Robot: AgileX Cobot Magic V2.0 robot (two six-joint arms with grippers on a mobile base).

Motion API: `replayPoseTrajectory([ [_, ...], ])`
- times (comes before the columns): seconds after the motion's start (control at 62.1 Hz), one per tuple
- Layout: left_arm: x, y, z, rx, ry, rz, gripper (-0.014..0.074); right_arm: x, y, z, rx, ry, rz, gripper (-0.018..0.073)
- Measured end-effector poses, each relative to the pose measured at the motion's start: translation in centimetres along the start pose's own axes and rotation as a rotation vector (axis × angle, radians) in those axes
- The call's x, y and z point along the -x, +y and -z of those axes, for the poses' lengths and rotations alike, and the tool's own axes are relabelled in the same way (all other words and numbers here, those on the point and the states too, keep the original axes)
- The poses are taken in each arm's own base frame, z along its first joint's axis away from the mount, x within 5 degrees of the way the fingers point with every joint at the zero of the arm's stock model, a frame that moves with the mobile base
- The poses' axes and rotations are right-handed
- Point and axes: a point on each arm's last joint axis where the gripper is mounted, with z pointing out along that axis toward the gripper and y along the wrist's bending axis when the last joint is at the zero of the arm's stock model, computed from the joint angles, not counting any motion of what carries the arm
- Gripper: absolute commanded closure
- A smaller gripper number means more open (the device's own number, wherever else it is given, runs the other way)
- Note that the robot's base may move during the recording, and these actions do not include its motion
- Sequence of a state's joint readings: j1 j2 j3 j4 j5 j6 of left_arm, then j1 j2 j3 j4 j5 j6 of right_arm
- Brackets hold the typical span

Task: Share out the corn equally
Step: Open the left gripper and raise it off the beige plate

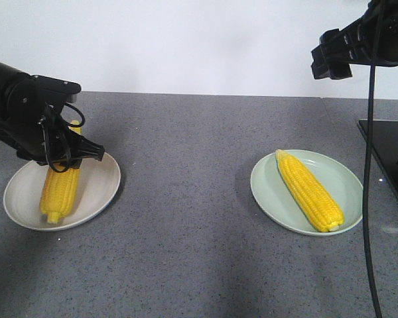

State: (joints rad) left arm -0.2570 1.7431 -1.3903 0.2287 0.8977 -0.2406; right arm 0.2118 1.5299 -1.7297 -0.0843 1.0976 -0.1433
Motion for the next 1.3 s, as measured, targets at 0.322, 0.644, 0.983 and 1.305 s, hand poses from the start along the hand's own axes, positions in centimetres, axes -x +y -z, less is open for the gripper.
replayPoseTrajectory([
  [0.322, 0.0, 0.0, 0.0, 0.0, 0.001, -0.021, 0.0213, 0.0, 0.0, 0.0, 0.0, 0.0, 0.0, -0.002],
  [0.644, -0.2, 0.1, 0.2, 0.009, 0.03, -0.032, 0.0215, 0.0, 0.0, 0.0, 0.0, 0.0, 0.003, -0.0018],
  [0.983, 1.0, 1.1, 6.1, 0.006, -0.09, 0.001, 0.0237, -0.2, 0.6, 0.4, 0.07, 0.013, -0.015, 0.0226],
  [1.305, -1.1, 2.1, 15.5, -0.109, -0.319, -0.002, 0.0548, -0.2, 2.0, 5.1, 0.238, -0.123, 0.01, 0.0567],
])
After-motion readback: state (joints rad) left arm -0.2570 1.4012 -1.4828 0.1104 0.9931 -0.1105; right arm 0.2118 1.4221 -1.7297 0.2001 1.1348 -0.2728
